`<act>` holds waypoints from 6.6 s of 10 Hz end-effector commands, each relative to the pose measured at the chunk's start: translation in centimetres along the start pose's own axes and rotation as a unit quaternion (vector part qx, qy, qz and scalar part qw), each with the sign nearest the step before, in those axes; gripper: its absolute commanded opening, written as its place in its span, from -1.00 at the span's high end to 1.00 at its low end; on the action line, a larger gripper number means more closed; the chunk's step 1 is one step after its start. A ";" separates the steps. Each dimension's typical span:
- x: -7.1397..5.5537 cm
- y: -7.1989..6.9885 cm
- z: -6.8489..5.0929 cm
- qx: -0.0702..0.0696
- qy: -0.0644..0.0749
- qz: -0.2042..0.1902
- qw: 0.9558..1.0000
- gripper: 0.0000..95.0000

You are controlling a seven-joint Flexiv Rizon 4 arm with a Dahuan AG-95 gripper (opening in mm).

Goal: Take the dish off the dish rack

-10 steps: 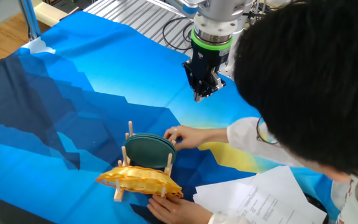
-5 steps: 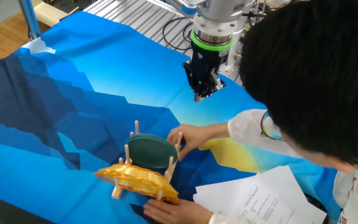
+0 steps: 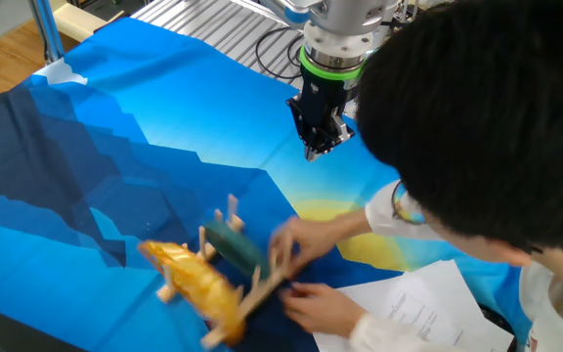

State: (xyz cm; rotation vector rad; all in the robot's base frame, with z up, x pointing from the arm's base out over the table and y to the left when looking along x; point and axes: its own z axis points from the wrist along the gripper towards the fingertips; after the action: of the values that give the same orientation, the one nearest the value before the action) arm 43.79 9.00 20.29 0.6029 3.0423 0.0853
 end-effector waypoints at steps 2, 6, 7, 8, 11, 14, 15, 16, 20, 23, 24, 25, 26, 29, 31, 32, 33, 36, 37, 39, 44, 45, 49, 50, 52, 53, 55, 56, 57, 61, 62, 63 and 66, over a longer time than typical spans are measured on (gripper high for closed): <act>0.0 0.0 0.0 0.000 -0.001 0.005 1.000 1.00; 0.0 0.0 0.0 0.000 -0.001 0.010 1.000 1.00; 0.0 0.0 0.0 0.000 -0.001 0.010 1.000 1.00; 0.0 0.0 0.0 0.001 -0.001 0.010 1.000 1.00; 0.0 0.0 0.0 0.001 -0.001 0.007 1.000 1.00; 0.0 0.0 0.0 0.001 0.000 0.006 1.000 1.00; 0.0 0.0 -0.1 0.001 0.000 0.006 1.000 1.00; -0.1 0.0 -0.1 0.001 0.001 0.005 1.000 1.00; -0.9 0.4 -0.5 0.002 0.003 0.003 1.000 1.00; -1.0 0.3 -0.6 0.002 0.005 0.001 1.000 1.00; -1.0 0.3 -0.6 0.003 0.005 0.000 1.000 1.00; -1.0 0.3 -0.6 0.003 0.005 -0.001 1.000 1.00; -1.0 0.3 -0.6 0.003 0.005 -0.002 1.000 1.00; -1.1 0.3 -0.6 0.003 0.005 -0.001 1.000 1.00; -1.1 0.3 -0.6 0.004 0.005 -0.001 1.000 1.00; -1.1 0.3 -0.6 0.004 0.006 0.000 1.000 1.00; -1.1 0.3 -0.5 0.004 0.006 -0.001 1.000 1.00; -1.1 0.3 -0.5 0.005 0.006 -0.002 1.000 1.00; -1.1 0.3 -0.5 0.006 0.005 -0.001 1.000 1.00; -1.1 0.3 -0.5 0.007 0.004 -0.003 1.000 1.00; -0.9 0.3 -0.5 0.006 0.009 -0.005 1.000 1.00; -1.1 0.2 -0.4 0.006 0.008 -0.004 1.000 1.00; -3.3 -1.6 -0.4 0.004 0.008 -0.025 1.000 1.00; -3.5 -1.7 -0.3 0.004 0.005 -0.025 1.000 1.00; -4.1 -2.5 -0.5 0.005 0.005 -0.037 0.999 1.00; -4.7 -3.1 -0.5 0.004 0.006 -0.048 0.999 1.00; -5.4 -3.5 -0.7 0.006 0.005 -0.057 0.998 1.00; -5.9 -3.3 -1.0 0.008 0.004 -0.057 0.998 1.00; -6.4 -3.1 -1.3 0.010 0.004 -0.057 0.998 1.00; -8.9 -2.9 -2.5 0.010 0.007 -0.067 0.998 1.00; -9.3 -3.1 -2.5 0.010 0.006 -0.073 0.997 1.00; -9.3 -3.1 -2.5 0.010 0.006 -0.075 0.997 1.00; -10.1 -3.9 -2.1 0.010 0.006 -0.083 0.997 1.00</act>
State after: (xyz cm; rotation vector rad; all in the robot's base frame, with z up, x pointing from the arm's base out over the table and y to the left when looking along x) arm 51.61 1.20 22.33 0.3462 3.0923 0.0535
